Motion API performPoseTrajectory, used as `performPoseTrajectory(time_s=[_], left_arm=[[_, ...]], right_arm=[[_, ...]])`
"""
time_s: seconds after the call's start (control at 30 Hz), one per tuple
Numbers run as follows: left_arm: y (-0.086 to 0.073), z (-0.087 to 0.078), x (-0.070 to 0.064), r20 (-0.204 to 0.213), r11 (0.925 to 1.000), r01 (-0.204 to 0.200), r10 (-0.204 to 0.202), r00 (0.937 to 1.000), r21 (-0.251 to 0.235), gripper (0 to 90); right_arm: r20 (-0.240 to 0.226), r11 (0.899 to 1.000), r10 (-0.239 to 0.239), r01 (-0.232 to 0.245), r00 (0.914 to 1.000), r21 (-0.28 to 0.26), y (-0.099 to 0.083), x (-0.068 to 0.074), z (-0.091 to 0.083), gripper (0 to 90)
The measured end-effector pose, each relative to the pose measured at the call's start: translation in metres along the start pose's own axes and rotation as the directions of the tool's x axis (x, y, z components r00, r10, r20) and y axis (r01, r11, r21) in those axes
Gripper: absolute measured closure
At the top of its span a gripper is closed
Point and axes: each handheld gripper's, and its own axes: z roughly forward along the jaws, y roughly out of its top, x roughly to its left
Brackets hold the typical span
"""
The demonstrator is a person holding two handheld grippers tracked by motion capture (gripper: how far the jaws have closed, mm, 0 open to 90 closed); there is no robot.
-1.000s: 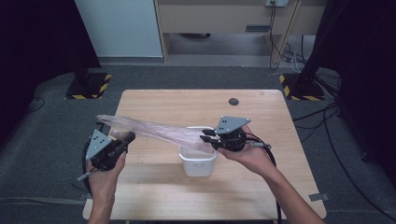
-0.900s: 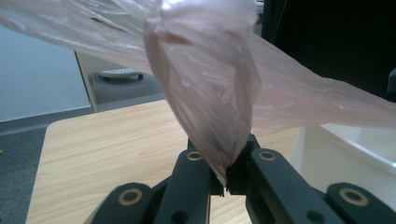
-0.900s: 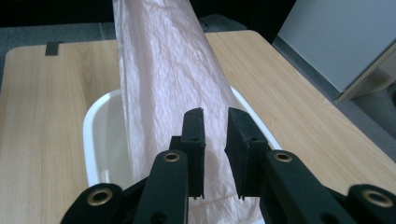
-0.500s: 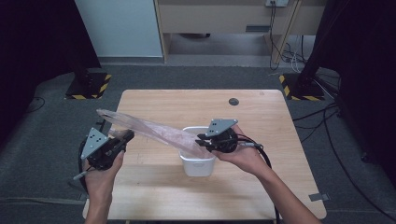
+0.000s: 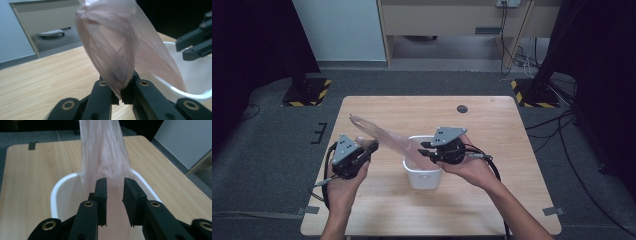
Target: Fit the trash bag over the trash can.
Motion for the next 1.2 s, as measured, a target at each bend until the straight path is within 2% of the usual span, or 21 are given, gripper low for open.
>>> performPoseTrajectory(time_s=[0.3, 0.53, 0.63, 0.77, 0.9, 1.0, 1.17, 1.2], left_arm=[[0.004, 0.022, -0.018, 0.036, 0.9989, -0.025, 0.023, 0.9991, 0.040, 86.9], [0.009, 0.034, -0.029, 0.064, 0.9976, -0.055, 0.053, 0.9966, 0.041, 87.2], [0.010, 0.036, -0.032, 0.064, 0.9971, -0.060, 0.057, 0.9963, 0.048, 87.3], [0.010, 0.040, -0.030, 0.053, 0.9978, -0.032, 0.029, 0.9982, 0.057, 87.5], [0.011, 0.041, -0.028, 0.055, 0.9981, -0.021, 0.018, 0.9983, 0.058, 87.5], [0.012, 0.041, -0.029, 0.056, 0.9984, -0.020, 0.017, 0.9983, 0.053, 87.6], [0.014, 0.039, -0.034, 0.067, 0.9978, -0.038, 0.035, 0.9972, 0.054, 87.7], [0.014, 0.039, -0.035, 0.070, 0.9969, -0.054, 0.050, 0.9963, 0.057, 87.7]], right_arm=[[0.002, 0.999, 0.007, -0.007, 1.0000, -0.048, 0.013, 0.006, 0.001, 66.0], [0.022, 0.996, 0.021, -0.019, 0.9995, -0.081, 0.022, 0.005, 0.000, 57.2], [0.034, 0.996, 0.019, -0.016, 0.9992, -0.089, 0.023, 0.006, -0.002, 57.8], [0.058, 0.995, 0.002, 0.004, 0.9983, -0.099, 0.022, 0.008, -0.010, 65.6], [0.042, 0.995, -0.028, 0.032, 0.9987, -0.097, 0.023, 0.010, -0.013, 74.5], [0.031, 0.994, -0.053, 0.056, 0.9981, -0.091, 0.025, 0.013, -0.009, 77.6], [0.028, 0.994, -0.060, 0.062, 0.9978, -0.092, 0.030, 0.016, -0.002, 77.0], [0.029, 0.994, -0.061, 0.064, 0.9977, -0.092, 0.031, 0.016, -0.001, 76.6]])
